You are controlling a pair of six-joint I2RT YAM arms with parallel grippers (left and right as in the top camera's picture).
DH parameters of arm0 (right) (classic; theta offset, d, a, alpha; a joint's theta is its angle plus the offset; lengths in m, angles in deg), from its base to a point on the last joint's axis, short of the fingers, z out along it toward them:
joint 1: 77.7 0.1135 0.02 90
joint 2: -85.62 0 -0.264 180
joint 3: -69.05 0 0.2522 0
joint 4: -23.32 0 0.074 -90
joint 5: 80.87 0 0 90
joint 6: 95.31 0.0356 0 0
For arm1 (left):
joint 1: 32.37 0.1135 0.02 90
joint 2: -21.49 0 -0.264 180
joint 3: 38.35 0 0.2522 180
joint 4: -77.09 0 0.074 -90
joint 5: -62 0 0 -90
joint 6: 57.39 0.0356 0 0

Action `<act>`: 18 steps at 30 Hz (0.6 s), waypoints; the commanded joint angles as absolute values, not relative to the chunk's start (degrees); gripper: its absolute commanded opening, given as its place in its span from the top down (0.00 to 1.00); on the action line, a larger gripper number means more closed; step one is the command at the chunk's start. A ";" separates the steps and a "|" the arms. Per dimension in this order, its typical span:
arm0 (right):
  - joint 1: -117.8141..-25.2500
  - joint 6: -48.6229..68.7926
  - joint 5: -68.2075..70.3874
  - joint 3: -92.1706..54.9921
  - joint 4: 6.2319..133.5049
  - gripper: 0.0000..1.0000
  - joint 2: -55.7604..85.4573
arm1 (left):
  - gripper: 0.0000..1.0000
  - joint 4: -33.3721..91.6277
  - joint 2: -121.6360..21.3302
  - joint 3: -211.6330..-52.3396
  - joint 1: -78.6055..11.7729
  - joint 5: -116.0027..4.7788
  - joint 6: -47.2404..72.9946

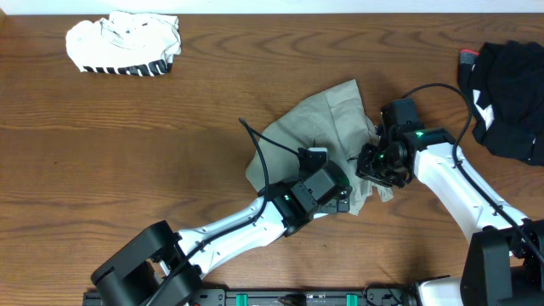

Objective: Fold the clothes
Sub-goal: 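Grasp the pants with the left gripper next to the right gripper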

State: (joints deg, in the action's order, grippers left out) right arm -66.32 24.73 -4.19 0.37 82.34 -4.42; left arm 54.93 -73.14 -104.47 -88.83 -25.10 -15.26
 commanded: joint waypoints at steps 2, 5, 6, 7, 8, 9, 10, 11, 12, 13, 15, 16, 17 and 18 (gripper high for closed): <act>-66.69 24.16 -4.84 0.77 82.27 0.54 -3.41 | 0.02 55.35 -73.55 -107.86 -88.92 -25.80 -15.98; -67.15 24.16 -4.82 0.77 82.25 0.35 -3.41 | 0.02 55.37 -73.55 -108.29 -88.92 -25.38 -15.98; -67.37 24.14 -4.82 0.77 82.23 0.35 -3.41 | 0.02 55.35 -73.57 -108.29 -88.92 -25.38 -15.98; -67.63 24.16 -4.80 0.77 82.21 0.34 -3.41 | 0.02 55.32 -73.64 -108.29 -88.92 -25.38 -15.98; -67.94 24.14 -4.80 0.74 82.08 0.34 -3.41 | 0.02 55.35 -73.68 -108.29 -88.94 -25.36 -15.98; -68.16 24.14 -4.80 0.74 81.99 0.34 -3.41 | 0.02 55.35 -73.70 -108.29 -88.94 -25.36 -15.96; -68.40 24.16 -4.80 0.74 81.86 0.34 -3.41 | 0.02 55.35 -73.75 -108.29 -88.94 -25.36 -15.98; -68.75 24.16 -4.82 0.74 81.73 0.33 -3.41 | 0.02 55.45 -73.79 -108.29 -88.94 -25.36 -15.98; -68.94 24.16 -4.80 0.74 81.64 0.32 -3.41 | 0.02 55.56 -74.01 -108.29 -88.97 -25.36 -15.98; -69.18 24.16 -4.80 0.74 81.55 0.32 -3.41 | 0.02 55.74 -74.27 -108.29 -88.97 -25.36 -15.98; -69.99 24.16 -4.78 0.74 81.16 0.32 -3.41 | 0.02 55.96 -75.50 -108.29 -88.97 -25.38 -15.98; -70.45 24.16 -4.80 0.74 80.96 0.31 -3.41 | 0.02 56.00 -76.04 -108.29 -88.97 -25.41 -16.16; -71.22 24.16 -4.82 0.74 80.81 0.31 -3.41 | 0.02 56.02 -76.85 -108.29 -88.97 -25.47 -16.51; -71.94 24.16 -4.84 0.74 80.76 0.31 -3.41 | 0.02 56.22 -77.46 -108.29 -88.97 -25.84 -16.77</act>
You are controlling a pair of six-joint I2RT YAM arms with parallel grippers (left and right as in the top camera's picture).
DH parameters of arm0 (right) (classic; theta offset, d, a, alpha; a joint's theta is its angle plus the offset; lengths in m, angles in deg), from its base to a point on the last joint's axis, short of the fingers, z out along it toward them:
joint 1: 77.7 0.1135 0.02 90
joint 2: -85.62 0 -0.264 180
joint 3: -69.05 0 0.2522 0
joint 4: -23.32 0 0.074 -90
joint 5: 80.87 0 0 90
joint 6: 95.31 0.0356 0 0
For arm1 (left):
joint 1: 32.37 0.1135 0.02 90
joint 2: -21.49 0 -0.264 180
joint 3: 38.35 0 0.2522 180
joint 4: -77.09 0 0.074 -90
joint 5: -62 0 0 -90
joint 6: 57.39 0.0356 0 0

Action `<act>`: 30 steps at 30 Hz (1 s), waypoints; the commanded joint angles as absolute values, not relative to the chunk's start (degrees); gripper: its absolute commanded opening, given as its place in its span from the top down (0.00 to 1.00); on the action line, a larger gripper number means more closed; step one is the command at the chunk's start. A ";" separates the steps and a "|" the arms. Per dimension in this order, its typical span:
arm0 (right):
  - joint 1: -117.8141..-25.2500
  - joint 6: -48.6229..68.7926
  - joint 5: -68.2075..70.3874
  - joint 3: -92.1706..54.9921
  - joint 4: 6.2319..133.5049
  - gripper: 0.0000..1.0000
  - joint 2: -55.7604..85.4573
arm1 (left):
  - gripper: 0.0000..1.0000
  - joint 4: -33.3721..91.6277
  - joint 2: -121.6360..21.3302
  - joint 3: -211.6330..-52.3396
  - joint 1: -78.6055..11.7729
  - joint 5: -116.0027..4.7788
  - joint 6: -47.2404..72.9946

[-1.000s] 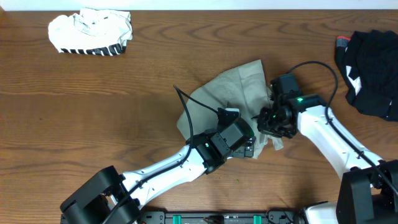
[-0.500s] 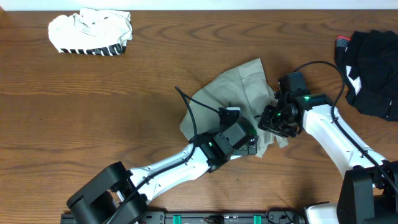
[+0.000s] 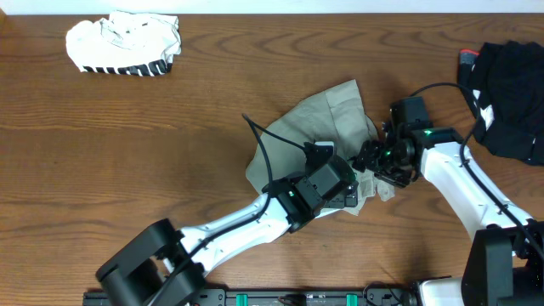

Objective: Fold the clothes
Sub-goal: 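Grasp the pants with the left gripper next to the right gripper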

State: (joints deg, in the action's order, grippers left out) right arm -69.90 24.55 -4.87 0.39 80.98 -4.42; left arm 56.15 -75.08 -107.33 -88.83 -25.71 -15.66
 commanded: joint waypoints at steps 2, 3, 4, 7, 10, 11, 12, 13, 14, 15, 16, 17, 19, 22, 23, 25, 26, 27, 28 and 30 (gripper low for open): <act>-73.20 24.10 -4.84 0.74 80.83 0.32 -3.41 | 0.02 56.88 -78.42 -108.34 -88.97 -26.32 -17.27; -73.58 23.48 -4.87 0.74 80.85 0.32 -3.41 | 0.02 57.14 -78.62 -108.36 -88.97 -26.50 -17.27; -73.88 23.00 -4.87 0.74 80.90 0.32 -3.41 | 0.02 57.60 -78.82 -108.36 -88.97 -26.48 -17.25; -74.36 21.78 -4.84 0.74 81.46 0.32 -3.41 | 0.02 58.84 -78.84 -108.36 -88.97 -26.43 -17.25; -74.30 21.78 -4.84 0.74 81.66 0.32 -3.41 | 0.02 60.07 -79.21 -108.36 -88.99 -26.43 -17.25; -74.25 21.78 -4.84 0.74 81.68 0.32 -3.41 | 0.02 60.28 -79.47 -108.36 -88.97 -26.43 -17.27; -74.21 21.78 -4.87 0.74 81.73 0.32 -3.41 | 0.02 60.50 -79.95 -108.36 -88.97 -26.43 -17.27; -74.19 21.78 -4.87 0.74 81.79 0.32 -3.41 | 0.02 60.70 -80.54 -108.38 -88.99 -26.45 -17.45; -74.14 21.80 -4.87 0.74 81.79 0.32 -3.41 | 0.02 60.70 -81.14 -108.40 -88.99 -26.45 -17.86; -74.12 21.82 -4.89 0.74 81.81 0.32 -3.41 | 0.02 60.68 -81.73 -108.40 -88.99 -26.45 -18.43; -73.99 21.82 -5.02 0.74 81.86 0.32 -3.41 | 0.02 60.70 -82.40 -108.40 -88.99 -26.45 -18.74; -73.86 21.80 -5.33 0.74 81.90 0.32 -3.41 | 0.02 60.72 -82.91 -108.42 -88.97 -26.45 -18.87; -73.60 21.78 -5.81 0.77 82.16 0.32 -3.41 | 0.02 60.70 -83.89 -108.73 -88.97 -26.43 -18.96; -73.03 21.14 -5.76 0.77 82.40 0.33 -3.41 | 0.02 60.48 -85.29 -109.47 -88.97 -26.43 -18.96; -72.81 21.14 -5.76 0.77 82.51 0.33 -3.41 | 0.02 60.44 -85.51 -109.52 -88.97 -26.43 -18.96; -72.35 21.14 -5.74 0.77 82.60 0.32 -3.41 | 0.01 59.89 -85.62 -109.52 -88.97 -26.41 -18.96; -72.13 21.17 -5.74 0.77 82.67 0.33 -3.41 | 0.01 59.54 -85.59 -109.52 -88.97 -26.24 -18.96; -71.96 21.17 -5.72 0.77 82.71 0.33 -3.41 | 0.00 59.48 -85.59 -109.52 -88.97 -26.24 -18.96; -71.81 21.17 -5.72 0.77 82.73 0.33 -3.41 | 0.03 59.30 -85.59 -109.52 -88.90 -26.21 -18.96; -71.61 21.17 -5.72 0.77 82.80 0.33 -3.41 | 0.17 59.02 -85.59 -109.52 -88.90 -26.17 -18.94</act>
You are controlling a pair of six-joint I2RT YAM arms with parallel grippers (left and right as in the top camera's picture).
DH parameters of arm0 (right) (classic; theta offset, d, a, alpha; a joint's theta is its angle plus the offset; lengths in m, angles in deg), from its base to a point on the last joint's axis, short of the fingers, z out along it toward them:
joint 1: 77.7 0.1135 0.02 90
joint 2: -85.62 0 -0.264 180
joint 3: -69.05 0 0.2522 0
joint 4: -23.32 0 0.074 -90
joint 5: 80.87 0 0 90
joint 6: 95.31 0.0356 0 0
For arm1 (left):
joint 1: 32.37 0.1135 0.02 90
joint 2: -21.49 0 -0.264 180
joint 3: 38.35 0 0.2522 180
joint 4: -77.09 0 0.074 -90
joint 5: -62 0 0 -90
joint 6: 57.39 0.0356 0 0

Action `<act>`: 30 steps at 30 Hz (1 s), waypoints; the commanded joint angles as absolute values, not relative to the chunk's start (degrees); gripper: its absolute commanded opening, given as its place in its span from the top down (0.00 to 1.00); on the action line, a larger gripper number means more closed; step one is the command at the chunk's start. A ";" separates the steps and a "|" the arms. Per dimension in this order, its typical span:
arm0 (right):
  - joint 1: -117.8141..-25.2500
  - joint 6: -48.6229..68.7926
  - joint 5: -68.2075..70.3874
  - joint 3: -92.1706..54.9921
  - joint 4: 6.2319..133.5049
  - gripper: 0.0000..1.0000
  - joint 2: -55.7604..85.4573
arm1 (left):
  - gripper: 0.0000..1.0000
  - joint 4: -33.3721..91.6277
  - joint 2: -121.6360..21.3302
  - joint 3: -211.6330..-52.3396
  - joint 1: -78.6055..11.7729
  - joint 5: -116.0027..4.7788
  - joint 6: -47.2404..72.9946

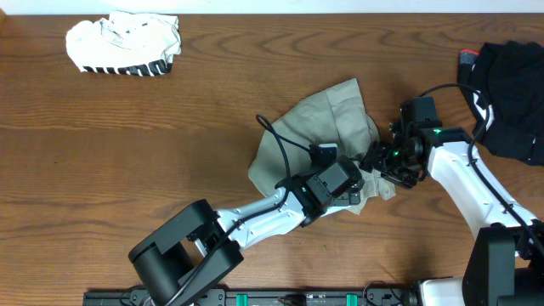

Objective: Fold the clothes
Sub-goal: 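Grasp the pants with the left gripper next to the right gripper, then pull the left gripper leftward to spread the pants open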

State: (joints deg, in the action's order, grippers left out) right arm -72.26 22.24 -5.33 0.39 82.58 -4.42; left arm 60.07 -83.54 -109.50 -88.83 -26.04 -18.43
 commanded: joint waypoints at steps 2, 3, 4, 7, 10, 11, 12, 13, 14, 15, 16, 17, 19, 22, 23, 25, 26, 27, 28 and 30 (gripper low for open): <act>-71.61 21.14 -5.72 0.77 82.99 0.34 -3.41 | 0.30 58.67 -85.59 -109.52 -88.90 -26.17 -18.94; -71.61 21.14 -5.70 0.77 83.08 0.33 -3.41 | 0.34 58.38 -85.59 -109.52 -88.90 -26.11 -18.94; -71.61 21.14 -5.72 0.77 83.15 0.34 -3.41 | 0.39 58.10 -85.59 -109.52 -88.90 -25.86 -18.94; -71.61 21.14 -5.70 0.77 83.21 0.34 -3.41 | 0.49 57.79 -85.59 -109.52 -88.86 -25.80 -18.94; -71.61 21.14 -5.70 0.77 83.21 0.34 -3.41 | 0.61 57.68 -85.53 -109.54 -88.79 -25.80 -18.91; -71.61 21.14 -5.70 0.77 83.32 0.34 -3.41 | 0.65 57.55 -85.33 -109.54 -88.79 -25.80 -18.89; -71.61 21.12 -5.70 0.77 83.41 0.34 -3.41 | 0.69 57.31 -85.07 -109.58 -88.79 -25.80 -18.87; -71.61 20.69 -5.70 0.77 83.58 0.34 -3.41 | 0.73 56.83 -84.52 -109.69 -88.79 -25.82 -18.50; -71.61 20.38 -5.67 0.77 83.76 0.34 -3.41 | 0.78 56.20 -83.93 -109.89 -88.79 -25.78 -18.41; -71.61 20.27 -5.63 0.77 83.82 0.34 -3.41 | 0.81 55.41 -82.97 -110.22 -88.75 -25.80 -17.65; -71.61 20.29 -5.24 0.77 83.96 0.34 -3.41 | 0.87 54.62 -81.94 -110.57 -88.68 -25.78 -16.79; -71.63 20.29 -4.93 0.77 84.02 0.34 -3.41 | 0.90 53.79 -81.03 -110.92 -88.55 -25.73 -16.07; -71.61 20.29 -4.19 0.77 84.09 0.34 -3.41 | 0.94 51.50 -78.77 -111.79 -88.27 -25.19 -15.39; -71.63 20.29 -4.19 0.77 84.22 0.34 -3.41 | 0.94 47.96 -74.77 -112.97 -87.48 -24.18 -12.84; -71.61 20.31 -4.21 0.77 84.24 0.34 -3.41 | 0.94 46.97 -73.27 -113.23 -87.11 -23.77 -11.99; -71.61 20.29 -4.19 0.77 84.22 0.34 -3.41 | 0.94 45.09 -69.90 -113.32 -85.91 -22.17 -10.54; -71.61 20.31 -4.21 0.77 84.22 0.34 -3.41 | 0.94 44.24 -68.74 -113.32 -85.40 -21.25 -10.17; -71.61 20.31 -4.19 0.77 84.24 0.35 -3.41 | 0.94 43.15 -67.39 -113.32 -84.75 -20.14 -9.54; -71.61 20.29 -4.19 0.77 84.30 0.34 -3.41 | 0.94 41.47 -65.77 -113.32 -83.76 -18.26 -8.62; -71.61 20.29 -4.21 0.77 84.48 0.35 -3.41 | 0.94 38.67 -63.50 -113.32 -81.95 -15.18 -7.48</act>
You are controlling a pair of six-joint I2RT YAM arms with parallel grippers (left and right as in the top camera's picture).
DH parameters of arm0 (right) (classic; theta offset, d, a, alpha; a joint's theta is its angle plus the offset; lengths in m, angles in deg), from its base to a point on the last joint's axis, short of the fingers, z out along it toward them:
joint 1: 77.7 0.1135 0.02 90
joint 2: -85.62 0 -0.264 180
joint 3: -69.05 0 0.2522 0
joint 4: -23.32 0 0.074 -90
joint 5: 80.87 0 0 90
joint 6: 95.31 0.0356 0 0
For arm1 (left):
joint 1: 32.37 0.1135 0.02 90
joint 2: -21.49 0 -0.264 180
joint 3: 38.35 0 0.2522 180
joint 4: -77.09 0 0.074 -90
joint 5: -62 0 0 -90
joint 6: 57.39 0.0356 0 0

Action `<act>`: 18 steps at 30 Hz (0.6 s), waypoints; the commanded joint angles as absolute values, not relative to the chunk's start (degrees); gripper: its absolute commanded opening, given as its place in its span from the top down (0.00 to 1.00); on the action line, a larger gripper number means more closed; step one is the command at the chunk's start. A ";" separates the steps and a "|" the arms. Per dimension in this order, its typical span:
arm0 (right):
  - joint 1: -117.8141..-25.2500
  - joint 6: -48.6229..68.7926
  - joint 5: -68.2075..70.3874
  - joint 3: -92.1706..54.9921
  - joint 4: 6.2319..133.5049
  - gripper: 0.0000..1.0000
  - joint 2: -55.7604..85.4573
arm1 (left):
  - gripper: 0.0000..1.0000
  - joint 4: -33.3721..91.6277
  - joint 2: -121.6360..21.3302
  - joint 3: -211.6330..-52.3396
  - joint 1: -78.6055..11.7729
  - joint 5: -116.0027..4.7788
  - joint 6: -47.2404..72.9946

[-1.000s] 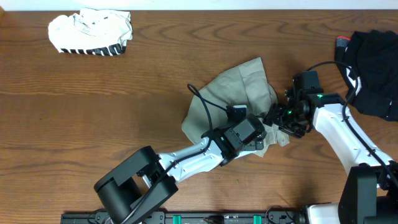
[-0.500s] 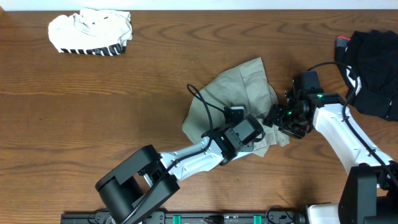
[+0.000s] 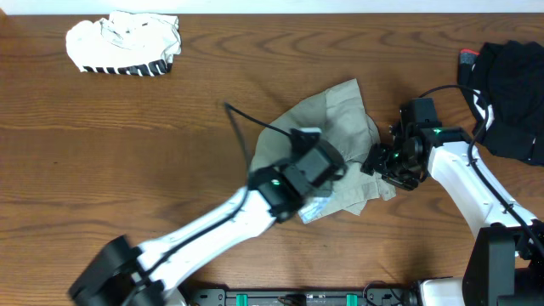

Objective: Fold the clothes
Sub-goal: 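Pull the left gripper leftward to spread the pants open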

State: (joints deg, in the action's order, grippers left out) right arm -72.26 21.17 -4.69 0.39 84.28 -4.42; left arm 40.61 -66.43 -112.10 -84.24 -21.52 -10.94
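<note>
A crumpled khaki garment point(image 3: 331, 119) lies in the middle of the table. My left gripper point(image 3: 331, 161) hovers over its lower left part, blurred, with the wrist covering the fingers, so its state does not show. A pale patch point(image 3: 314, 209) shows at the cloth's lower edge just under the left wrist. My right gripper point(image 3: 374, 160) sits at the garment's right edge, its dark fingers against the cloth; whether they pinch it is hidden.
A white garment with black stripes point(image 3: 124, 42) is bunched at the far left corner. A black garment point(image 3: 510, 85) with a red tag lies at the right edge. Bare wooden table point(image 3: 127, 153) stretches to the left of the khaki piece.
My left arm has swung up and to the left, from the garment's lower right part to its lower left part. A pale patch now shows at the cloth's lower edge. The right arm has not moved.
Both grippers stood close together on the garment's lower right part. At the following moments the right one stood a little further right, at the cloth's edge, while the left stayed put. Now the left has shifted up-left; the garment's outline is little changed.
</note>
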 commanded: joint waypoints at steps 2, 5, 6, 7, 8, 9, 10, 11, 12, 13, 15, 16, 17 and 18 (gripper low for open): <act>-71.61 20.29 -4.21 0.77 84.65 0.35 -3.41 | 0.94 35.91 -61.75 -113.32 -79.72 -13.08 -6.37; -71.61 20.31 -4.23 0.77 84.81 0.35 -3.41 | 0.94 32.33 -60.50 -113.32 -75.83 -11.33 -4.58; -71.61 20.31 -4.21 0.77 84.85 0.35 -3.41 | 0.94 31.13 -60.46 -113.32 -74.30 -10.89 -4.05; -71.61 20.31 -4.23 0.77 84.90 0.35 -3.41 | 0.94 29.93 -60.46 -113.32 -72.73 -10.26 -3.99; -71.61 20.29 -4.21 0.77 84.92 0.35 -3.41 | 0.94 28.85 -60.48 -113.32 -71.37 -9.73 -4.01; -71.61 20.29 -4.21 0.77 85.07 0.35 -3.41 | 0.94 27.67 -60.50 -113.32 -69.73 -9.19 -4.01; -71.61 20.29 -4.21 0.77 85.20 0.35 -3.41 | 0.94 26.84 -60.48 -113.32 -68.14 -8.82 -3.77; -71.61 20.31 -4.23 0.77 85.35 0.35 -3.41 | 0.94 26.45 -60.48 -113.32 -66.65 -8.79 -3.09; -71.61 20.29 -4.23 0.77 85.53 0.35 -3.41 | 0.94 26.23 -60.48 -113.32 -65.14 -8.79 -2.28; -71.61 20.29 -4.23 0.77 85.66 0.35 -3.41 | 0.94 26.06 -60.48 -113.32 -63.13 -8.79 -1.23; -71.61 20.29 -4.25 0.77 85.81 0.35 -3.41 | 0.94 25.93 -60.48 -113.32 -59.92 -8.82 -0.36; -71.61 20.29 -4.47 0.77 85.94 0.35 -3.41 | 0.94 25.86 -60.48 -113.32 -58.10 -8.82 -0.12; -71.61 20.29 -4.49 0.77 86.01 0.35 -3.41 | 0.94 25.82 -60.48 -113.32 -56.31 -8.84 0.06; -71.61 20.29 -4.60 0.77 86.05 0.36 -3.41 | 0.94 25.62 -60.48 -113.32 -54.85 -8.84 0.06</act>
